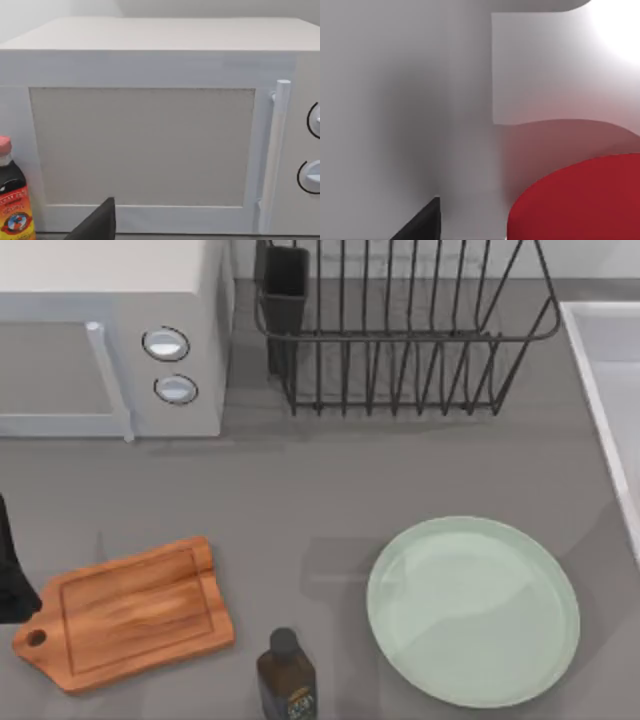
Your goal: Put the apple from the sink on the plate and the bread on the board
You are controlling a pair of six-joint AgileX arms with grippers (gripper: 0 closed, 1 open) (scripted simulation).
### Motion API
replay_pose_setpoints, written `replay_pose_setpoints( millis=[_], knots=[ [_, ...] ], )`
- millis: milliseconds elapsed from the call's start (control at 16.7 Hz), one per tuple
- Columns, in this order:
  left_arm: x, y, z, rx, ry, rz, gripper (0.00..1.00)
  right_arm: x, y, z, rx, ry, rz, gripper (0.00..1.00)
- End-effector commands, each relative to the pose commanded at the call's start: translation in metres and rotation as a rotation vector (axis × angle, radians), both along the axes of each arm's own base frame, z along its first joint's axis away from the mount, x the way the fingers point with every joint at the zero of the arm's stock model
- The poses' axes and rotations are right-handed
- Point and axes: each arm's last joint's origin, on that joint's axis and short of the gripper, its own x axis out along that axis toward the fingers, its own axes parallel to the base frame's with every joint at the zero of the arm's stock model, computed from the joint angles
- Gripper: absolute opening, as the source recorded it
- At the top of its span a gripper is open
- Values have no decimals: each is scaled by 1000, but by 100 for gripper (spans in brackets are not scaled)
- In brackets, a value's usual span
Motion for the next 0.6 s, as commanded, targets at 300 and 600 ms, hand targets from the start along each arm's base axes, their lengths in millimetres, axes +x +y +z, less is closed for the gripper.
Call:
replay_pose_setpoints(
  millis=[300, 600],
  knots=[
    [0, 0, 0, 0, 0, 0, 100, 0, 0, 0, 0, 0, 0, 55],
    [0, 0, 0, 0, 0, 0, 100, 0, 0, 0, 0, 0, 0, 17]
  ],
)
